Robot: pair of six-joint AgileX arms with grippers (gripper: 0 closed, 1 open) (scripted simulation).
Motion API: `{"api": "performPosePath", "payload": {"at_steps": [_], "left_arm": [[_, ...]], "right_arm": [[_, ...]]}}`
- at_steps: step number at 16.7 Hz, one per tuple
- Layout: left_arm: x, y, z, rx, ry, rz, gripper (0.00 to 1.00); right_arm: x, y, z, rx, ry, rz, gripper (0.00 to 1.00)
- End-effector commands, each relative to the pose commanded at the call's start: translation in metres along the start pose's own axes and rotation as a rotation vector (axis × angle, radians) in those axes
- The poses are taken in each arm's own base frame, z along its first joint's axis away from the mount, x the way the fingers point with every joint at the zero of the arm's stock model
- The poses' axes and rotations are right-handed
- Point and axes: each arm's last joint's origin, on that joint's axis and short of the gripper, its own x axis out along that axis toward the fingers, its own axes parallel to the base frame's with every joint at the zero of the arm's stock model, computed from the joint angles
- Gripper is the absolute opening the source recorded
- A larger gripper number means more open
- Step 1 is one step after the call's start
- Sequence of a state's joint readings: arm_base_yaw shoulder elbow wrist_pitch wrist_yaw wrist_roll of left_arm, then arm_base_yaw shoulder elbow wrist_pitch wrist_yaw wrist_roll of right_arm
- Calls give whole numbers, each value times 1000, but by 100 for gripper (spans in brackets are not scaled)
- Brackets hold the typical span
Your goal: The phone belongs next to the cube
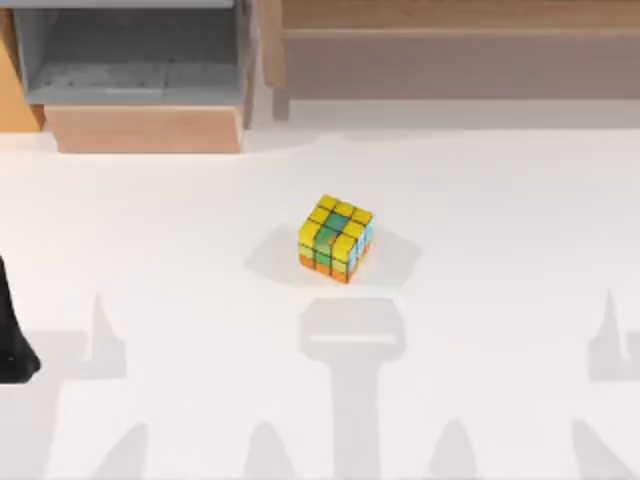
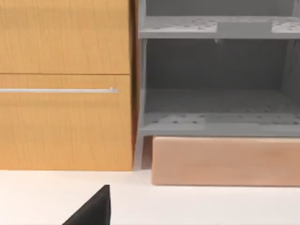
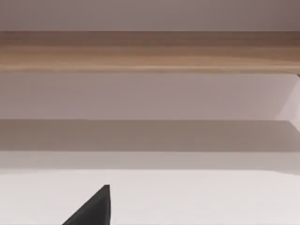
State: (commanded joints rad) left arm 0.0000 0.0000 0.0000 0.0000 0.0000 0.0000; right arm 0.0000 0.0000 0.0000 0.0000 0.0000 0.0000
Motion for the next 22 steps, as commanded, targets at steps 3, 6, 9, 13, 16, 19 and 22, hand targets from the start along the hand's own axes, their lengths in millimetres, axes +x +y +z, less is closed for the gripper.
{"api": "performPosePath", "payload": {"at_steps": [3,6,9,13,16,19,22], "left_arm": [[0,0,0,0,0,0,100],[0,0,0,0,0,0,100],[0,0,0,0,0,0,100],[0,0,0,0,0,0,100],[0,0,0,0,0,0,100],[0,0,0,0,0,0,100],[0,0,0,0,0,0,100]], "right_arm": [[0,0,2,-4,7,-4,100],[2,-3,19,-40,70,-31,100],[11,-8,46,-98,209,-66,100],[52,-23,76,-172,530,-91,100],[101,-43,79,-201,829,-77,100],[150,-70,65,-203,1096,-36,100],[189,-99,45,-189,1300,18,100]]}}
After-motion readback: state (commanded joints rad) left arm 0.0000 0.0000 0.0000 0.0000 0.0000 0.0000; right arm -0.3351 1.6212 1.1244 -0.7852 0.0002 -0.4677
